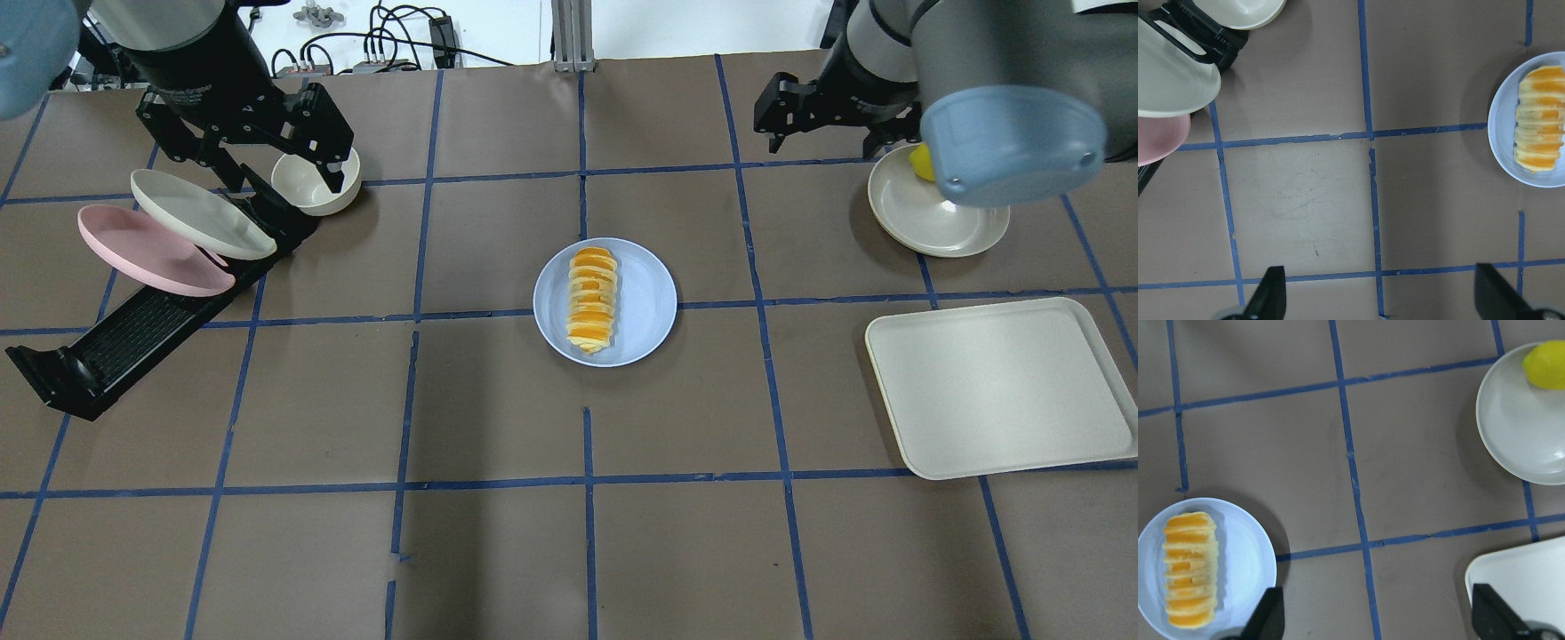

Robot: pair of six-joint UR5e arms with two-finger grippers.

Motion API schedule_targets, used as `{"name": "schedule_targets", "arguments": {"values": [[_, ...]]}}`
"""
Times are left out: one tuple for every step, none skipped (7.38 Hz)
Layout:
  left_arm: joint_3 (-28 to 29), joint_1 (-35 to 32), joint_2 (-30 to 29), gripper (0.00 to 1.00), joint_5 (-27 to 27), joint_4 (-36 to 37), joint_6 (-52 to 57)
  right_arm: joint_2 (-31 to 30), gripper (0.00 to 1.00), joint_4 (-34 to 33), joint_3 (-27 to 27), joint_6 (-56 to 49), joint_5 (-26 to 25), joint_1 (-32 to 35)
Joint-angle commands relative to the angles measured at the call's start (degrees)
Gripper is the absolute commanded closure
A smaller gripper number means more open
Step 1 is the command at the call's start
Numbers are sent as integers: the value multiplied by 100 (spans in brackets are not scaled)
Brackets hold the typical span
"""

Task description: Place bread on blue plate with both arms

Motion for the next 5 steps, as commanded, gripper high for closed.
{"name": "schedule_targets", "arguments": {"values": [[-5, 0, -19, 0, -1, 2, 26, -734, 0, 1556, -35, -152, -8, -75], [12, 0, 7, 0, -1, 2, 18, -781, 0, 1921, -35, -151, 35, -84], [12, 0, 7, 0, -1, 2, 17, -851, 0, 2003, -105, -143, 9, -32], [12, 0, 24, 0, 8, -7, 17, -861, 0, 2169, -131, -160, 18, -40], [12, 0, 25, 0, 8, -7, 26, -852, 0, 2110, -158, -169, 35, -40]]}}
